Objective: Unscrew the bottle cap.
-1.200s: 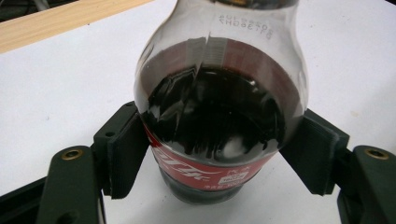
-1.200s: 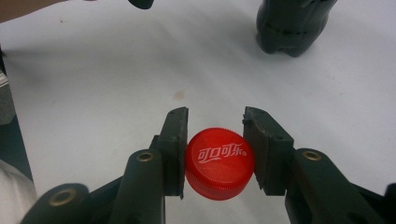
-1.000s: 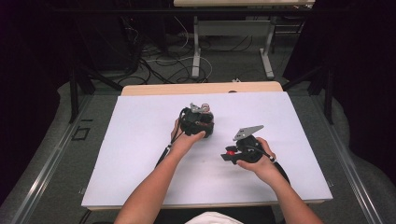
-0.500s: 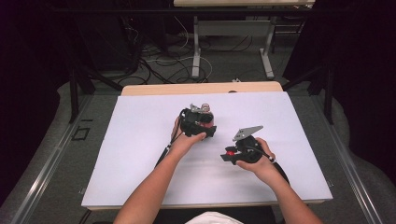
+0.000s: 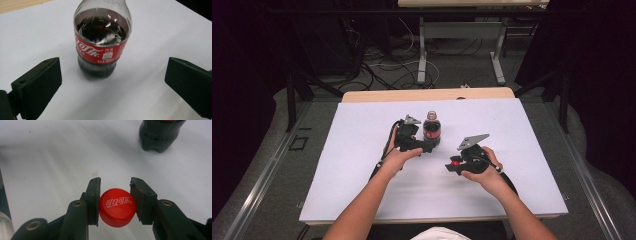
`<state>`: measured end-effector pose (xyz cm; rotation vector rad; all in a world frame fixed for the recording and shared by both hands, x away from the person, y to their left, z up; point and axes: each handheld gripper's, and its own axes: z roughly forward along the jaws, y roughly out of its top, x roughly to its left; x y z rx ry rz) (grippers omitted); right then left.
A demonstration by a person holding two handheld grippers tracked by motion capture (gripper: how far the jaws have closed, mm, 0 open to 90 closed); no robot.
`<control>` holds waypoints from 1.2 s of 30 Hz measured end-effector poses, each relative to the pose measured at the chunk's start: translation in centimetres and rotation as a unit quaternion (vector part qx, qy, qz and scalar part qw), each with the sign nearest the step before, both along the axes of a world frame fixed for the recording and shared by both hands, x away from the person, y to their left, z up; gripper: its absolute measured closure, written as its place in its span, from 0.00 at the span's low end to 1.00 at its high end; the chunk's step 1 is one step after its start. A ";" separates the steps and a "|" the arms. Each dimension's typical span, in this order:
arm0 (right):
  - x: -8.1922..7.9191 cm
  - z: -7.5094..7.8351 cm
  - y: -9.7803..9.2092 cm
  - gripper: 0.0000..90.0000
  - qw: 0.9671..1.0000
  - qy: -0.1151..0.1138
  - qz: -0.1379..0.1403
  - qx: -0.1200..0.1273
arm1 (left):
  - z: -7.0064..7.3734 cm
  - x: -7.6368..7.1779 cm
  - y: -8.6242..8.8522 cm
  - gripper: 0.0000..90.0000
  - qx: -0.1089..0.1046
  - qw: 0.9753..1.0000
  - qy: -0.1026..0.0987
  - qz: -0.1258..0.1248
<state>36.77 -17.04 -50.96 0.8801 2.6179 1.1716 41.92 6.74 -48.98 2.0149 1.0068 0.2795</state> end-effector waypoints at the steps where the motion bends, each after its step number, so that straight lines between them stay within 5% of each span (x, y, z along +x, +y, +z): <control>1: 0.1 0.0 0.2 0.68 1.000 0.000 0.001 -0.001 | 0.1 -0.3 0.3 0.01 -0.004 1.000 -0.005 0.000; 19: 0.8 -0.6 3.7 0.68 1.000 -0.011 0.021 -0.002 | 1.2 -3.3 5.9 0.03 -0.009 0.999 -0.036 0.016; 36: 1.3 -3.0 6.3 0.68 0.999 -0.015 0.037 -0.015 | 1.6 -3.5 7.6 0.03 -0.026 0.998 -0.036 0.038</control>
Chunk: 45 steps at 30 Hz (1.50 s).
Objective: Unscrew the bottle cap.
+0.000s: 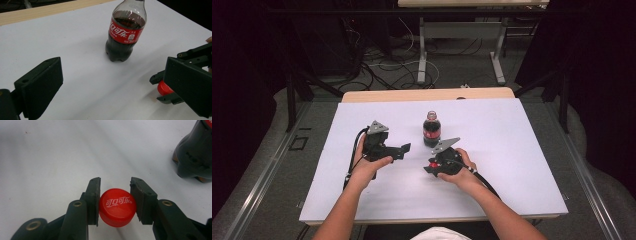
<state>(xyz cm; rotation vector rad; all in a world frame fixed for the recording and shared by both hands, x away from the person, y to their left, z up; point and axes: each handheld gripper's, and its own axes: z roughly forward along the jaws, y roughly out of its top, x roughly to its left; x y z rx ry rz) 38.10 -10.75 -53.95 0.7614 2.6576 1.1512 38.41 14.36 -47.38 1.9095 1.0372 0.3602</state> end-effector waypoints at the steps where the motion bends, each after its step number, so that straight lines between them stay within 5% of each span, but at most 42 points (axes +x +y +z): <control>1: 0.0 -0.1 0.1 0.68 1.000 0.000 0.000 0.001 | 0.0 0.0 0.1 0.03 0.000 1.000 0.001 -0.002; 22: -0.4 -2.1 0.6 0.66 1.000 -0.006 0.001 -0.007 | 0.1 0.2 0.9 0.03 -0.005 1.000 0.001 0.014; 30: -0.4 -2.1 0.6 0.59 1.000 -0.010 0.002 -0.008 | 0.1 0.2 1.0 0.03 -0.007 1.000 0.004 0.017; 45: -0.3 -0.7 -0.4 0.32 0.999 0.003 -0.036 0.005 | 0.3 0.3 1.5 0.03 -0.003 1.000 0.009 0.018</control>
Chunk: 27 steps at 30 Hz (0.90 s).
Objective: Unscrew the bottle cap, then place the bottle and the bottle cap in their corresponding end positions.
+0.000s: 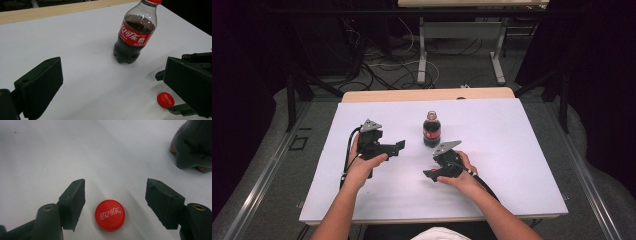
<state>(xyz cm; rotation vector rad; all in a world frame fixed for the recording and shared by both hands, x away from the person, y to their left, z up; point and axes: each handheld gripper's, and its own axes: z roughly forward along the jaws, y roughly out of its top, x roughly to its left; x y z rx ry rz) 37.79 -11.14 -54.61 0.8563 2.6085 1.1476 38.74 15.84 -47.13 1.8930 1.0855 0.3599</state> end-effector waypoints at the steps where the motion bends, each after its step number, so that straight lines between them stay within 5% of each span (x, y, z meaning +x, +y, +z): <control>1: 0.0 0.1 -0.1 0.30 1.000 0.001 -0.003 -0.001 | -0.1 0.0 -0.1 0.03 -0.002 1.000 -0.007 0.006; 7: 0.3 0.7 -0.8 0.18 1.000 0.001 -0.018 0.000 | 0.1 0.1 0.4 0.03 -0.001 1.000 0.002 0.003; 18: 1.1 2.9 -3.8 0.15 0.997 -0.014 -0.078 -0.003 | 0.2 0.2 1.6 0.03 -0.011 1.000 0.002 0.023; 27: 1.5 4.7 -6.8 0.07 0.993 -0.023 -0.112 0.022 | 0.1 0.5 2.5 0.03 -0.016 0.999 0.007 0.042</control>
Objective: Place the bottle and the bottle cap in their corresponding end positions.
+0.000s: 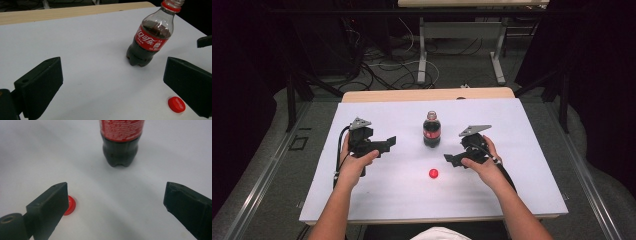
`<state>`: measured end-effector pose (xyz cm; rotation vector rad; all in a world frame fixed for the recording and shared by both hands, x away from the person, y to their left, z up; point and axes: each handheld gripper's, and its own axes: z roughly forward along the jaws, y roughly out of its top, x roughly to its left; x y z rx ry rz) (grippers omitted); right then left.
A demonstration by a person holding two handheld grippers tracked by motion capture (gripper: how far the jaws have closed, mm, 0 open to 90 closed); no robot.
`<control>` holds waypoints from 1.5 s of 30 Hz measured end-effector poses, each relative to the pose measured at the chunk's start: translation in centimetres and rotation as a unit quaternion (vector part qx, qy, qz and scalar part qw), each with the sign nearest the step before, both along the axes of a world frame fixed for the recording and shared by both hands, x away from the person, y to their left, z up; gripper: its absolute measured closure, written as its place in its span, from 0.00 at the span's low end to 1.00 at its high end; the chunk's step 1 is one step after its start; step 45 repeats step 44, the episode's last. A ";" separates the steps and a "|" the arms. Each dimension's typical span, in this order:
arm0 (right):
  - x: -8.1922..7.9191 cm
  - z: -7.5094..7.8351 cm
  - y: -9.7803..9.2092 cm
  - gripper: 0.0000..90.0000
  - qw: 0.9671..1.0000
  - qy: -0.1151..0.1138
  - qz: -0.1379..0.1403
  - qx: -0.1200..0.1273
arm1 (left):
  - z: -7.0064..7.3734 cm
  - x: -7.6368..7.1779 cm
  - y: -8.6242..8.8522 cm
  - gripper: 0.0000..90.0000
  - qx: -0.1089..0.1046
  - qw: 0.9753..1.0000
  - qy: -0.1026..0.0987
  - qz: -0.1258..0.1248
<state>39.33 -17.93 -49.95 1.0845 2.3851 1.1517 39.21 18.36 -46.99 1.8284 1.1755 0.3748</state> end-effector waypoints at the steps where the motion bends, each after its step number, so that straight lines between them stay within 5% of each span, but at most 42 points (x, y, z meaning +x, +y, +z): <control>1: 0.0 0.2 -0.4 0.06 1.000 -0.003 -0.006 0.003 | 0.0 0.0 0.1 0.03 0.000 1.000 0.001 0.003; 10: 0.6 1.1 -4.1 0.00 0.998 0.005 -0.055 0.006 | -0.7 0.5 1.5 0.03 -0.014 0.999 0.004 0.035; 20: 1.4 0.3 -7.3 0.00 0.995 0.007 -0.103 0.012 | -1.7 1.0 2.5 0.01 -0.001 0.999 0.017 0.048; 25: 1.7 -0.5 -8.0 0.00 0.993 0.012 -0.117 0.010 | -2.3 1.1 2.9 0.01 0.001 0.998 0.011 0.054; 38: 1.9 -1.7 -8.7 0.00 0.990 0.008 -0.142 -0.001 | -4.1 1.6 3.3 0.01 0.064 0.996 0.021 0.063; 45: 1.9 -1.8 -8.9 0.00 0.989 0.007 -0.148 0.000 | -4.5 1.8 3.5 0.01 0.060 0.995 0.023 0.070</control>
